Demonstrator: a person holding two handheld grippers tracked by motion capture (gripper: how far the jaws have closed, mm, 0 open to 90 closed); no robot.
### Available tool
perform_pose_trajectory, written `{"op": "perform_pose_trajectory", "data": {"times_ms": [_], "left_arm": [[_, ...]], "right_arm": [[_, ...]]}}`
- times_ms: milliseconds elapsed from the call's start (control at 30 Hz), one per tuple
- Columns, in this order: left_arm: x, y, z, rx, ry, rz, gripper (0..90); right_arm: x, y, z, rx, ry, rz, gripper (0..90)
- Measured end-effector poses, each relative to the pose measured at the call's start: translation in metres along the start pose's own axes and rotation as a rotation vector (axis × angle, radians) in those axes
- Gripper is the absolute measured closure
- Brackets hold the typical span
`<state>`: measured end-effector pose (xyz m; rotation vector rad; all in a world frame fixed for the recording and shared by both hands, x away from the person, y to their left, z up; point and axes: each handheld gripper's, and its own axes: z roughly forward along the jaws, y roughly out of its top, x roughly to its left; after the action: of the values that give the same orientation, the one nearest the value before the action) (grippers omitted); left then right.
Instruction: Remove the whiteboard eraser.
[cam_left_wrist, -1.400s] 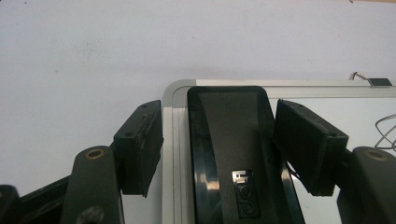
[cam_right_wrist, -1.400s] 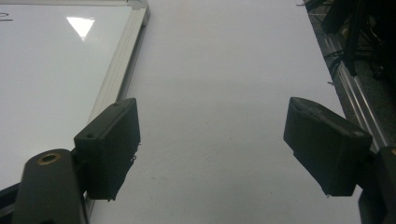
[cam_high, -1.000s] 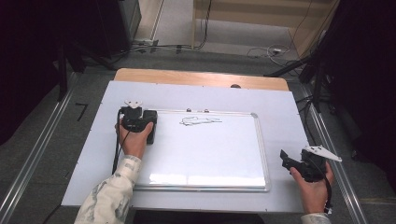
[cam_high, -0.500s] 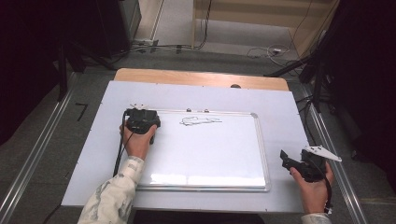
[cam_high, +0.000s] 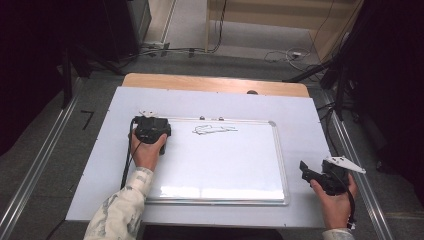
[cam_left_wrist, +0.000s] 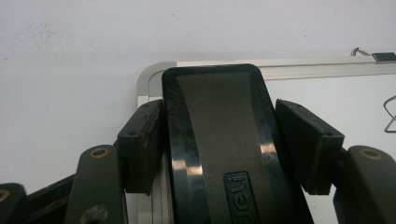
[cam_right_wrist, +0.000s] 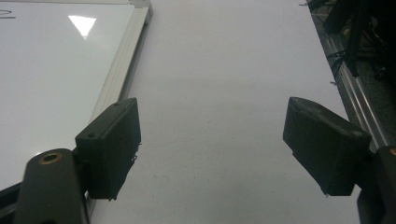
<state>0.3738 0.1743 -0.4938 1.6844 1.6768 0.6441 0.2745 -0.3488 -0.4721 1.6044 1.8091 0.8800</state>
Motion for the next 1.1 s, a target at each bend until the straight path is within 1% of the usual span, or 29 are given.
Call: {"op": "perform_pose_trajectory", "data": {"times_ms": [333,433,600,733,833,1100], "left_arm": [[-0.0004,0.0000,0.0001,-0.001,0.001,0.000,35.9],[-0.0003,-0.0002,0.0001,-0.003,0.001,-0.001,36.0],[-0.0006,-0.0002,0.0002,-0.009,-0.012,0.006,36.9],[-0.0024,-0.0001,-0.0006,-0.011,-0.007,0.031,37.9],[-0.0041,-0.0005,-0.0015,-0.016,-0.002,0.049,38.5],[-0.0051,-0.0011,-0.0035,-0.014,-0.007,0.059,38.7]], "right_arm": [[0.0026,0.0018,0.0023,-0.004,0.005,-0.001,18.1],[0.0028,0.0010,0.0028,0.005,0.002,-0.003,18.2],[0.0017,0.0008,0.0015,0.001,0.001,0.000,18.4],[0.0026,0.0008,0.0024,0.005,0.003,-0.005,18.5],[0.0023,0.0010,0.0020,0.004,0.003,0.001,18.5],[0.0012,0.0012,0.0013,-0.002,0.001,0.002,18.6]]}}
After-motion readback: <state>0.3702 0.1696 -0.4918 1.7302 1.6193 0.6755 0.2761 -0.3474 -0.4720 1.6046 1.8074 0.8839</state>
